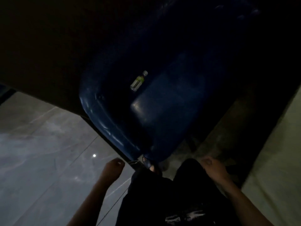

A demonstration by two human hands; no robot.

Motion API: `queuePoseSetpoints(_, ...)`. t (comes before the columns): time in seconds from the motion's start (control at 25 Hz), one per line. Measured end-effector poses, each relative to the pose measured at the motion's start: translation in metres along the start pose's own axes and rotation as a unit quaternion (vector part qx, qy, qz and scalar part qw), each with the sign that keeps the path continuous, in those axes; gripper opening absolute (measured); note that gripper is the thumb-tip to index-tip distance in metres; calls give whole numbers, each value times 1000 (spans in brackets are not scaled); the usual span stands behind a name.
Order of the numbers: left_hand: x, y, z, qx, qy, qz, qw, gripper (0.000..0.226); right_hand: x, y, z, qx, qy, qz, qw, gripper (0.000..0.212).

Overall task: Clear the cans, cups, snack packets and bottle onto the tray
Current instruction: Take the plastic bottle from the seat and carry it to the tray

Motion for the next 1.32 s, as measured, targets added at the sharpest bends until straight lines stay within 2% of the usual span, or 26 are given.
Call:
queuePoseSetpoints(0.12, 66, -54, -45, 10, -11, 34, 999, 21, -35, -29, -10, -21, 14, -12, 1000, 18)
queuePoseSetpoints(0.2, 106, -87, -62, 9, -13, 46, 999, 19, -63, -54, -19, -32, 45, -22, 998, 25)
queuePoseSetpoints(0.32, 139, -114, -74, 10, -22, 25, 999, 21, -100, -101, -30, -63, 131, -62, 987, 29)
queuePoseSetpoints(0.48, 173, -154, -88, 10, -10, -15, 1000, 21, -159, -186, -50, -109, 140, -78, 981, 26)
queuePoseSetpoints(0.68, 212, -243, -95, 38, -65, -1, 997, 21, -252, -307, -44, -86, 180, -139, 970, 27)
queuePoseSetpoints(0.84, 235, -351, -88, 79, -163, 31, 983, 40, -307, -411, -1, -71, 197, -203, 956, 22)
queuePoseSetpoints(0.88, 242, -374, -91, 99, -176, 33, 979, 46, -315, -430, 13, -69, 217, -220, 948, 26)
queuePoseSetpoints(0.96, 255, -415, -91, 127, -180, 45, 974, 57, -312, -458, 43, -86, 290, -233, 924, 72)
queuePoseSetpoints(1.04, 264, -452, -81, 126, -186, 48, 973, 70, -299, -475, 66, -93, 314, -249, 912, 103)
queuePoseSetpoints(1.16, 269, -495, -65, 118, -202, 38, 971, 79, -267, -478, 90, -65, 328, -266, 904, 121)
queuePoseSetpoints(1.32, 264, -533, -56, 124, -213, 29, 969, 86, -251, -486, 98, -10, 329, -284, 901, 130)
Point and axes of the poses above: each hand's wrist, its own y-axis away from the middle knuckle, its own z-axis out of the palm, x = y × z, the point moved 9 cm from there along -y, towards the middle knuckle, and after that the axes turned 3 degrees about y, right-handed, at the moved point
